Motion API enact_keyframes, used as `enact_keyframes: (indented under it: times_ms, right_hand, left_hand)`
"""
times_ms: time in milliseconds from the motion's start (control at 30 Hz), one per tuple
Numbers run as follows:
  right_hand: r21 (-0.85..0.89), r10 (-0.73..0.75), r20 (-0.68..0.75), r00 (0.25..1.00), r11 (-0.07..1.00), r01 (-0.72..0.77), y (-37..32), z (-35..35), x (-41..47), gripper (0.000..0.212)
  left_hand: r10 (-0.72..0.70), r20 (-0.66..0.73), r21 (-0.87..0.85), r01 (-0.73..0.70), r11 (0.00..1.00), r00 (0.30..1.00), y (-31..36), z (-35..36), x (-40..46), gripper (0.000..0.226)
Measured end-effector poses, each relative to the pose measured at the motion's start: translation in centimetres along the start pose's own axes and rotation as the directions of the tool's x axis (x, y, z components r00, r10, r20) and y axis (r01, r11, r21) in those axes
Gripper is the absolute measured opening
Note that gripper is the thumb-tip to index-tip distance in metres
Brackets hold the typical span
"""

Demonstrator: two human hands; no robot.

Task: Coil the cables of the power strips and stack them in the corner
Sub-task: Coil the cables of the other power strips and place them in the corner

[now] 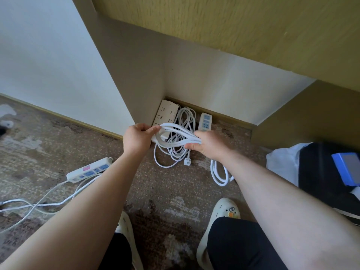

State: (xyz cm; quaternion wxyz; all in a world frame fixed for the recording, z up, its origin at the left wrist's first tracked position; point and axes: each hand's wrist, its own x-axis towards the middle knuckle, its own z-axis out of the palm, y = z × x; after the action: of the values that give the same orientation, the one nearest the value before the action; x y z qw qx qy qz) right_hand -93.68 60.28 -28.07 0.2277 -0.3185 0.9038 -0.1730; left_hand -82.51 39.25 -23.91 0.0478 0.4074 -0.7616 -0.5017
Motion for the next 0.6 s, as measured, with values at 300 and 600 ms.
enact_keyframes:
  times_ms: [300,600]
  right_hand:
    - [0.206,0.044,0.008,0.999,0.978,-0.045,-0.7,-1.5,-0.5,0.066]
    - [0.331,0.143,-0.059,0.988,0.937,-0.116,0.1,-2.2,-0.4,0.060]
  left_hand:
    - [0.026,0.056,-0.064,-0.022,0.998,0.998,-0.7,-0.7,0.2,0.023]
    - [0.003,0.212,0.133,-0.032,0.991,0.977,-4.1,-2.3,0.5,0.032]
